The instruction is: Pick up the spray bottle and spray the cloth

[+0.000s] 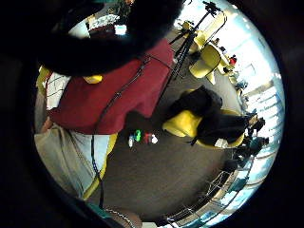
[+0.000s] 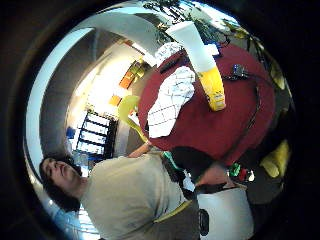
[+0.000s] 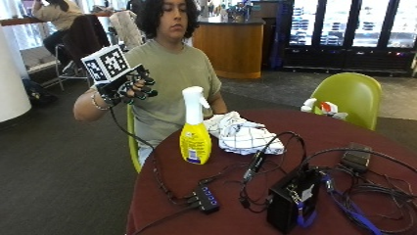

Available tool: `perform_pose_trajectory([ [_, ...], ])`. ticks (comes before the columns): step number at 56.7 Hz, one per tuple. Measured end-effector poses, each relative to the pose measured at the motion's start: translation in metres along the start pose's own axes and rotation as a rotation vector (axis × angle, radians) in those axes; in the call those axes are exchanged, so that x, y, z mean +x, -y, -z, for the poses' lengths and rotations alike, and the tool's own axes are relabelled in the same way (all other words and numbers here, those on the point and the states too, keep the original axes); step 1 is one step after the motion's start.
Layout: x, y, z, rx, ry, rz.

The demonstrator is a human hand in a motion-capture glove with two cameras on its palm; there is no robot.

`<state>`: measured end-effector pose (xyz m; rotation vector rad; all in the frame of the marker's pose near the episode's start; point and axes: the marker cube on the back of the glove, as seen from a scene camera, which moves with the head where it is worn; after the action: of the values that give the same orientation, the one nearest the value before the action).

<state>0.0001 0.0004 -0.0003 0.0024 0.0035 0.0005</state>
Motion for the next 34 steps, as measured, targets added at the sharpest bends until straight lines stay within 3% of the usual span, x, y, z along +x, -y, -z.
perform_pose_trajectory([
  [24, 0.002, 0.000, 0.004, -0.017, -0.026, -0.015],
  [34, -0.007, 0.020, -0.015, 0.056, 0.166, -0.034],
])
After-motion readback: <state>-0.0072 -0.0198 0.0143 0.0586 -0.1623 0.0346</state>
